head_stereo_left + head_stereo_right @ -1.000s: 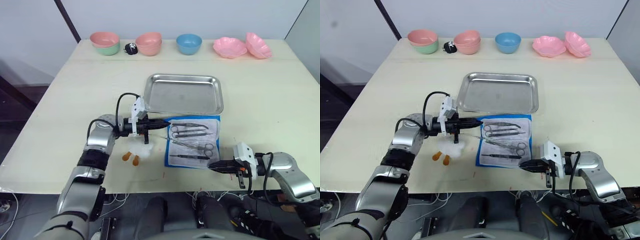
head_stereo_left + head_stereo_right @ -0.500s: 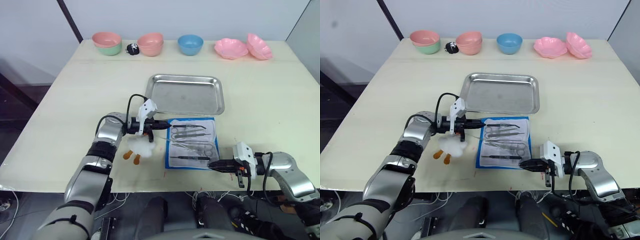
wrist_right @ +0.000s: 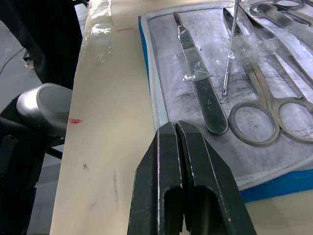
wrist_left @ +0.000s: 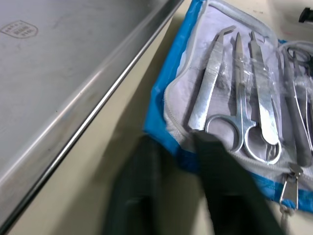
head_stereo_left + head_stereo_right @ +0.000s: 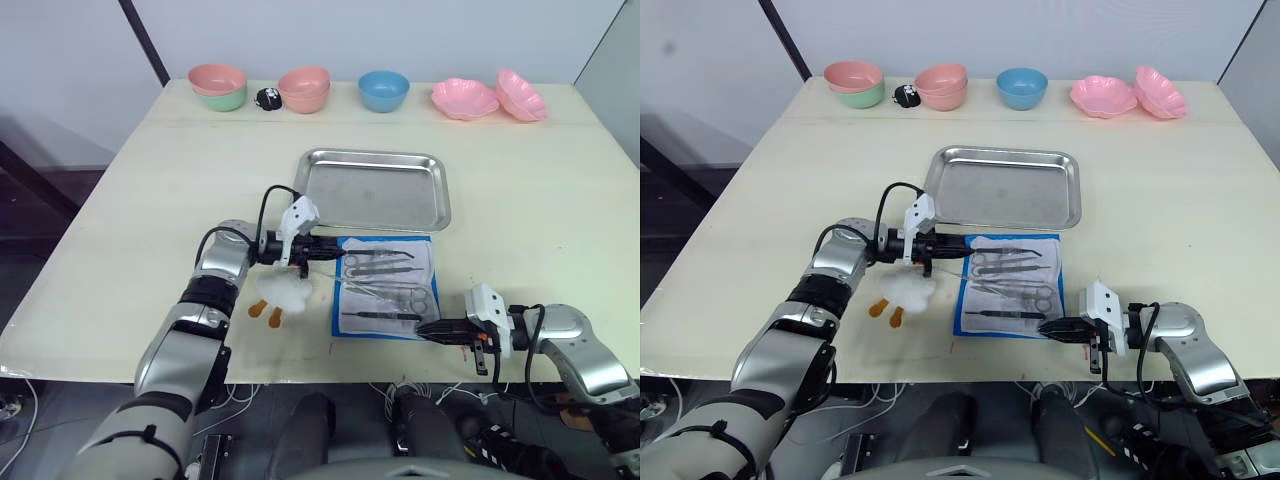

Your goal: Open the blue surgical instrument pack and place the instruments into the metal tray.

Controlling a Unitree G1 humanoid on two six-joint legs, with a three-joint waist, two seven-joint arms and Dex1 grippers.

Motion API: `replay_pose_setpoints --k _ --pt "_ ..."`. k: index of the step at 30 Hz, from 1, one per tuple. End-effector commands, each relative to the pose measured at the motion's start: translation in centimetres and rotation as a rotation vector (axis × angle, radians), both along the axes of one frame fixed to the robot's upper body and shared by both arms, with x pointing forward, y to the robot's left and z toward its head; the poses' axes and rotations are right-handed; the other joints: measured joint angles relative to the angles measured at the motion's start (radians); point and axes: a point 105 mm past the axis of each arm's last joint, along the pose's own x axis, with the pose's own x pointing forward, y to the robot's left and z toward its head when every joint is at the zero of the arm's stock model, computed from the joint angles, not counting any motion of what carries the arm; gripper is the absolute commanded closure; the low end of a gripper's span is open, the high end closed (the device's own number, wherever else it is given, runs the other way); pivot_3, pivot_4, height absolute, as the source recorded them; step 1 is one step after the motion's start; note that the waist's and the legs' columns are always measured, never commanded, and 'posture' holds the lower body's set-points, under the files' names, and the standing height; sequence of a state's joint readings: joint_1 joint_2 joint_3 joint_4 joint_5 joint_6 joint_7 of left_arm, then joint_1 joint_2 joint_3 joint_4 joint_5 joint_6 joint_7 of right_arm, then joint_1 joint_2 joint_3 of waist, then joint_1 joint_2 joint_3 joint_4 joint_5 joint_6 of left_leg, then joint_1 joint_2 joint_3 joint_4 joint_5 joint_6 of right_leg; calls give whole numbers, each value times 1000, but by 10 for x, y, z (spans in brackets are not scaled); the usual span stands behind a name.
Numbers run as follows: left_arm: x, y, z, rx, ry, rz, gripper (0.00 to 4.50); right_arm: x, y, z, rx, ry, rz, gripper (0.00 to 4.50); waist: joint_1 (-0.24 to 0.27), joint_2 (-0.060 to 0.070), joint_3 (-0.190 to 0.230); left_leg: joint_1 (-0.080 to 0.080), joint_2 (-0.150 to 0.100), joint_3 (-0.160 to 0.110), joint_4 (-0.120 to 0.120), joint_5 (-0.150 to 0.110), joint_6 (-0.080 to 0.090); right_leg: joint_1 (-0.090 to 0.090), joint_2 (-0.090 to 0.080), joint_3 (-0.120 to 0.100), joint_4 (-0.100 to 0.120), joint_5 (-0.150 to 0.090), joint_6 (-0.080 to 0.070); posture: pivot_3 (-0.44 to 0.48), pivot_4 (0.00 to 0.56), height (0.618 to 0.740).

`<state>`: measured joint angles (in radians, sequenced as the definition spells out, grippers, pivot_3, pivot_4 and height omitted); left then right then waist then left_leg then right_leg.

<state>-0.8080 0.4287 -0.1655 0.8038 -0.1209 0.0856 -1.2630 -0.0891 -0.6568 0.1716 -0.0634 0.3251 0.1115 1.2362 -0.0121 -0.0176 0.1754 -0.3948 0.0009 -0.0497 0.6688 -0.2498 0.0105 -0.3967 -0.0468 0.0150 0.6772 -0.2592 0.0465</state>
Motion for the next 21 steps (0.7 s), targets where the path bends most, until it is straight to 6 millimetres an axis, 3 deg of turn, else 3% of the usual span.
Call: replay_pose_setpoints --k 1,4,10,16,21 --pt "5 9 -7 13 -5 79 1450 -2 0 -4 -7 18 -13 4500 0 0 0 0 0 0 0 0 0 0 0 0 0 0 0 0 150 740" --pt "5 12 -5 5 -1 87 12 -1 0 -4 -4 17 -15 4500 0 0 0 0 0 0 0 0 0 0 0 0 0 0 0 0 150 740" --pt "5 20 -5 1 1 106 12 1 0 -3 5 17 -37 4500 -4 0 0 0 0 0 0 0 0 0 0 0 0 0 0 0 150 740" --pt "-1 25 -1 -23 -11 76 12 3 2 10 84 43 -69 4500 -11 0 0 0 1 -1 0 0 0 -1 1 1 1 0 0 0 150 740" --pt "-8 29 5 -47 -25 30 0 -1 0 21 110 27 -61 2335 -11 0 0 0 1 -2 0 0 0 -1 1 1 0 0 0 0 150 740"
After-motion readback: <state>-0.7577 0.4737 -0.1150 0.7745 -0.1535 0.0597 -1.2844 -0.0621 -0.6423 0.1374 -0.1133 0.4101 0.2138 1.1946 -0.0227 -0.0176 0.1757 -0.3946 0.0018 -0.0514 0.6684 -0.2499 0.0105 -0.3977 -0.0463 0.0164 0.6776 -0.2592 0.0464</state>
